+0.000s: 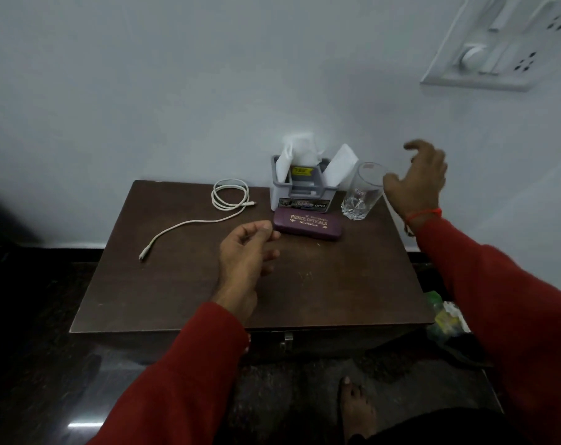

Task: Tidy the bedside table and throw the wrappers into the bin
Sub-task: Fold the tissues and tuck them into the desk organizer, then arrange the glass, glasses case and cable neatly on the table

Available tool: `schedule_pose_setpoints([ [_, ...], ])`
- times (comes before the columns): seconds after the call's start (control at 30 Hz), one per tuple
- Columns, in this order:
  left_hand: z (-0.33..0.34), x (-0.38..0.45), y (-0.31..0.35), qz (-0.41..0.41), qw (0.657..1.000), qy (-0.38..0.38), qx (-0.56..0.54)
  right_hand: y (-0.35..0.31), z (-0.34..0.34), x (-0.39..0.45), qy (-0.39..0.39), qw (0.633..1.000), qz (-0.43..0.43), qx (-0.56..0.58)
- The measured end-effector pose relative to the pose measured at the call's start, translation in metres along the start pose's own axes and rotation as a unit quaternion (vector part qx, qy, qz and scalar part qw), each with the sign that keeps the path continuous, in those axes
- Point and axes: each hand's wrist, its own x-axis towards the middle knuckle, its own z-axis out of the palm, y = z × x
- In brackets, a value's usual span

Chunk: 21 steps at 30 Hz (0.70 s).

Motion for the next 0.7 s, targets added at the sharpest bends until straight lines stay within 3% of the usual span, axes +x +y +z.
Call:
schedule_pose_setpoints([
  [0.1, 0.003, 0.000, -0.003, 0.001, 1.000, -0.002, 0.003, 0.031, 0.014, -0.029, -0.023, 0.989, 0.109, 0.094],
  [0.2, 0.008, -0.001, -0.009, 0.005, 1.000, -0.009, 0.013, 0.043, 0.036, -0.042, -0.134, 0.963, 0.183, 0.148],
  [0.27, 0.010, -0.001, -0.013, 0.007, 1.000, -0.012, 0.021, 0.041, 0.047, -0.042, -0.170, 0.949, 0.193, 0.179],
  [0.4, 0.015, 0.003, -0.020, 0.006, 0.999, -0.016, 0.030, 0.032, 0.058, -0.032, -0.170, 0.936, 0.174, 0.254],
  [0.7, 0.029, 0.009, -0.033, 0.000, 0.999, -0.029, 0.040, 0.033, 0.060, -0.015, -0.157, 0.950, 0.163, 0.215],
])
